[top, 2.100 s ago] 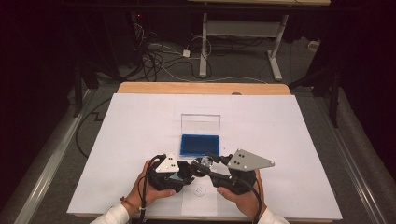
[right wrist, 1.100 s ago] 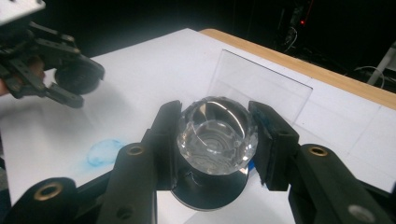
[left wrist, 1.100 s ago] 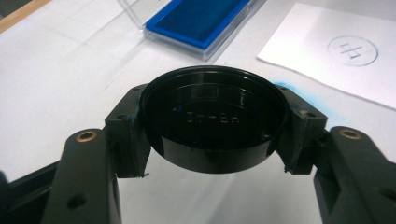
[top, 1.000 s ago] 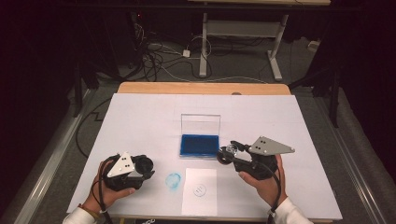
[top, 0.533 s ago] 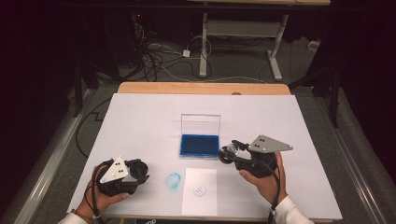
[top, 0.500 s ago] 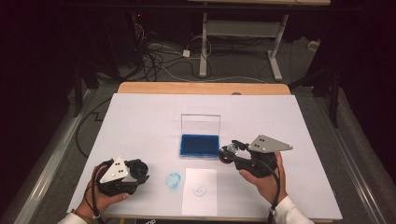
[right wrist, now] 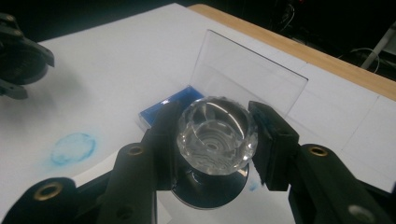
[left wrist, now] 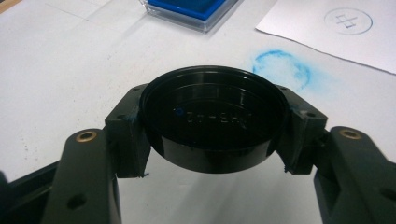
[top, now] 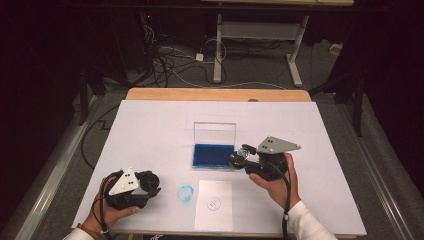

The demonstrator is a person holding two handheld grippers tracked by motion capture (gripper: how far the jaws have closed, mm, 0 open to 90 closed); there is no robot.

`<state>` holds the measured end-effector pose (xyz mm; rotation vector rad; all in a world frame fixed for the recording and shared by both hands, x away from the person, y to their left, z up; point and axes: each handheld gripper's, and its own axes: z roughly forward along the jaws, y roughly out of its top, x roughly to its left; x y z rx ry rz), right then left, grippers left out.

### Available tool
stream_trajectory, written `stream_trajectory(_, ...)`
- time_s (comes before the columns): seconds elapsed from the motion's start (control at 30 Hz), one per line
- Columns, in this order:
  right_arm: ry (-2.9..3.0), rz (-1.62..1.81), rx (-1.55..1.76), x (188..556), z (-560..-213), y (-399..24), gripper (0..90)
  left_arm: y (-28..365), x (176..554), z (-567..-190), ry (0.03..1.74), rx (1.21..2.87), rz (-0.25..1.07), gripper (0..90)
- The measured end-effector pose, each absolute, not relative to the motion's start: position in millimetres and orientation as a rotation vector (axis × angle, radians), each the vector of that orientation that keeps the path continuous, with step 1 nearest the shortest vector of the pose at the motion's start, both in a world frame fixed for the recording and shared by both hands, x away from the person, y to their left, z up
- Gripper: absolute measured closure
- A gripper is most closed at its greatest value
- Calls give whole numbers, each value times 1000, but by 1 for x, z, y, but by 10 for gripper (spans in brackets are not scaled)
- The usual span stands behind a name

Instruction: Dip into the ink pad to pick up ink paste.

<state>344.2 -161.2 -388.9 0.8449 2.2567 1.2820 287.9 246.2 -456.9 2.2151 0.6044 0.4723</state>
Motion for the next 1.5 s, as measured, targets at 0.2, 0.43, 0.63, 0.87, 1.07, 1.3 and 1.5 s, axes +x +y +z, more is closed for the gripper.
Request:
stream_trajectory(0.2,2309,1245,881,371,-393,-148,573,247,286,-454,611,2200,478,363)
stream_trajectory(0.43,2347,1152,905,392,-402,-135,573,249,286,-453,611,2199,480,363)
stream_trajectory(0.63,2348,1127,931,402,-409,-125,573,248,287,-453,620,2194,475,363)
stream_trajectory(0.87,2373,1088,947,409,-420,-114,573,248,288,-453,617,2195,471,363)
stream_trajectory(1.07,2381,1073,977,408,-430,-109,573,249,288,-454,618,2194,471,363)
stream_trajectory(1.3,2368,1070,988,407,-432,-105,574,249,289,-454,621,2195,462,363)
stream_trajectory(1.5,2358,1074,983,404,-434,-105,574,247,288,-454,615,2206,460,363)
